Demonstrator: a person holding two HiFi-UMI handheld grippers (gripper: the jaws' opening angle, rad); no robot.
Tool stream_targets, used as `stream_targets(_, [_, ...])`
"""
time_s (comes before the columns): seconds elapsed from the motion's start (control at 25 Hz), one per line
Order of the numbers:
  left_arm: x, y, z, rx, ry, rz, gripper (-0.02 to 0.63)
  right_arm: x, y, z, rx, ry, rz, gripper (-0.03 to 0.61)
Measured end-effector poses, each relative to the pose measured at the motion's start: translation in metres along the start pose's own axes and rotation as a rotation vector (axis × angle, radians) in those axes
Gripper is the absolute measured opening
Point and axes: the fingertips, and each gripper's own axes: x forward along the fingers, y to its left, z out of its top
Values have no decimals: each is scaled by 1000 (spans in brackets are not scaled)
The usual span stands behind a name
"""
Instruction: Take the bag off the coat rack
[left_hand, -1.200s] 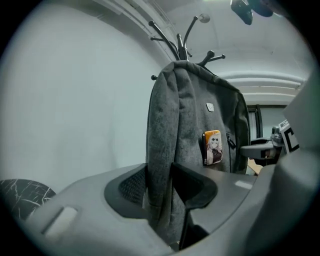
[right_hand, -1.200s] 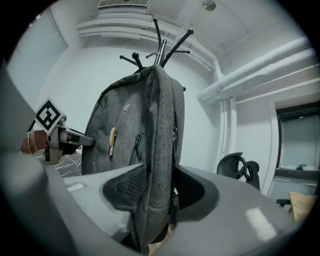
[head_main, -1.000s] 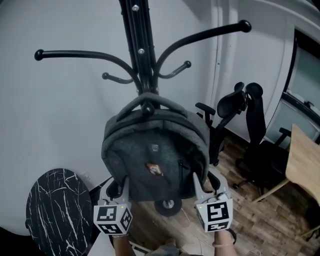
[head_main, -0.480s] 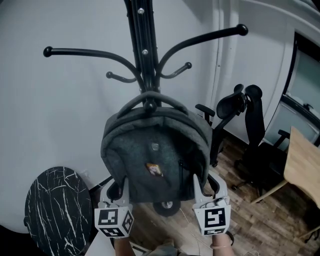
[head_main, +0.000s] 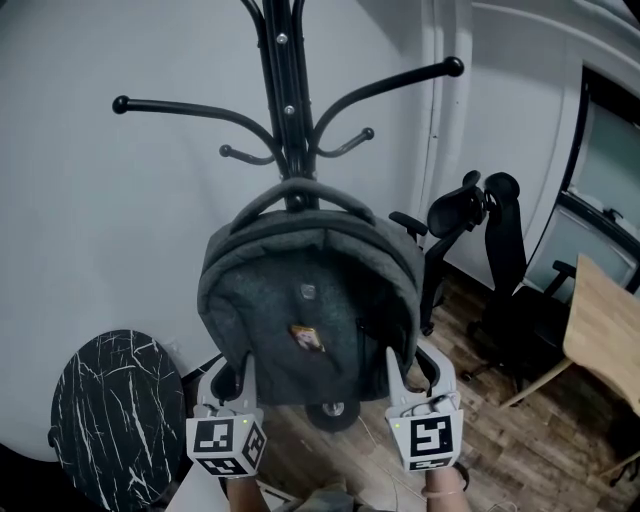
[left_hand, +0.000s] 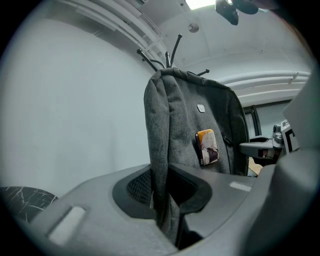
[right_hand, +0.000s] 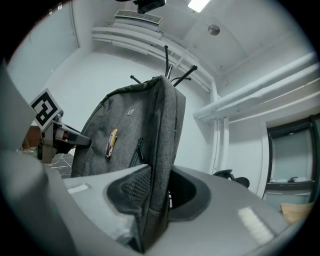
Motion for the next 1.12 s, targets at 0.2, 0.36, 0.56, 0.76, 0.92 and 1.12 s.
stream_targets(0.2, [-24, -6, 9, 8, -15, 18, 66, -20, 3, 10, 0, -19, 15, 95])
stream_targets(0.36, [-45, -12, 13, 10, -23, 29, 66, -37, 5, 16, 8, -29, 21, 95])
stream_targets(0.56, [-72, -24, 16, 14, -27, 44, 66, -62, 6, 20, 15, -41, 34, 95])
stream_targets(0.76, [-96, -40, 20, 13, -29, 59, 66, -87, 1, 25, 16, -49, 46, 95])
stream_targets(0.92, [-114, -53, 21, 11, -28, 72, 66, -106, -3, 27, 19, -52, 57, 95])
stream_targets(1.12, [-138, -72, 21, 14, -22, 91, 66, -130, -9, 27, 27, -62, 77, 95])
